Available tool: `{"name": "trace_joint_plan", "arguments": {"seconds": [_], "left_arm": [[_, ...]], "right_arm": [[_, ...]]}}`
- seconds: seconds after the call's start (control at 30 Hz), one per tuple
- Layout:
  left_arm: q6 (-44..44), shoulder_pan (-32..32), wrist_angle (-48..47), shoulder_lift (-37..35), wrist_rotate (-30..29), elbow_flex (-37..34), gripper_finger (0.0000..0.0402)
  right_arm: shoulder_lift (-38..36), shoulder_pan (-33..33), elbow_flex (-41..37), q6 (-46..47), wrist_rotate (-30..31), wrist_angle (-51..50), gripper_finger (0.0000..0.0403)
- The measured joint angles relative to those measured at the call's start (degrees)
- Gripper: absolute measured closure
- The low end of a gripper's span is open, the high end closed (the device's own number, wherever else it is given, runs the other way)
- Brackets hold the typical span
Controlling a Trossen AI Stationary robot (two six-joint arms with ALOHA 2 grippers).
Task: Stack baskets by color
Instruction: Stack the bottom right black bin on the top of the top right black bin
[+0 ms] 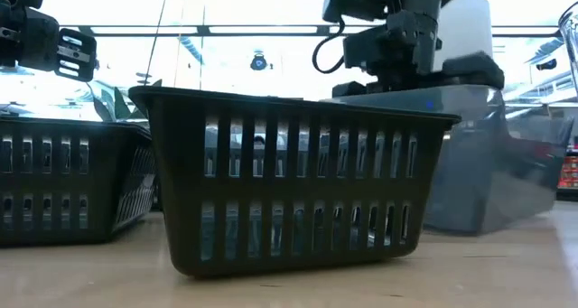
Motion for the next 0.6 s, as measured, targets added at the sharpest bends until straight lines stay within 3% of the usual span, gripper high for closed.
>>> {"name": "trace_joint_plan", "arguments": {"seconds": [0.3, 0.6], "left_arm": [[0.0, -0.01, -0.05, 0.0, 0.01, 0.0, 0.028], [0.0, -0.01, -0.04, 0.0, 0.02, 0.0, 0.028]], "right_arm": [[-2.51, 0.88, 9.99, -0.15, 3.98, -12.6, 0.0397], [-13.35, 0.88, 12.44, -8.09, 7.6, -14.9, 0.0399]]}}
